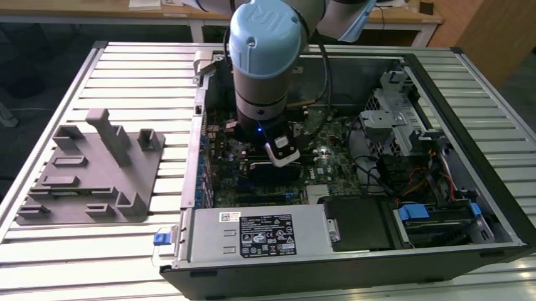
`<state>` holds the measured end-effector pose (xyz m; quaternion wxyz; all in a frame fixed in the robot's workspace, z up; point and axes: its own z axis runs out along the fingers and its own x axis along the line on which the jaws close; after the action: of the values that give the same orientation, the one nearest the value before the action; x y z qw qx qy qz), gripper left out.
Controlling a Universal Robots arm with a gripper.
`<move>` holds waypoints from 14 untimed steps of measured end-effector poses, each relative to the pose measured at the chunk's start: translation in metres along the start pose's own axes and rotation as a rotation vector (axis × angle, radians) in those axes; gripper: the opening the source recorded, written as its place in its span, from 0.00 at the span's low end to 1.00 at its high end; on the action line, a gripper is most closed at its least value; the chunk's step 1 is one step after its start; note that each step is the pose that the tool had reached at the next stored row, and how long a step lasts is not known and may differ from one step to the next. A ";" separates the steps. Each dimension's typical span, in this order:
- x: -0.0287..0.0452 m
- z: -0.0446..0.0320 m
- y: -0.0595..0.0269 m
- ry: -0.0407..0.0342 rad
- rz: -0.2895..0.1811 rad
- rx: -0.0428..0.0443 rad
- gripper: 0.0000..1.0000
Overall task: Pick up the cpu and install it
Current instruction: 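Install the second cpu locking lever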
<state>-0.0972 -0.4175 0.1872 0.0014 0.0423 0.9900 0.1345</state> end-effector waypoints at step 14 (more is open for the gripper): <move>-0.0040 -0.0005 0.0012 0.0001 0.000 -0.0002 0.11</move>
<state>-0.0931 -0.4168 0.1880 0.0013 0.0423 0.9900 0.1346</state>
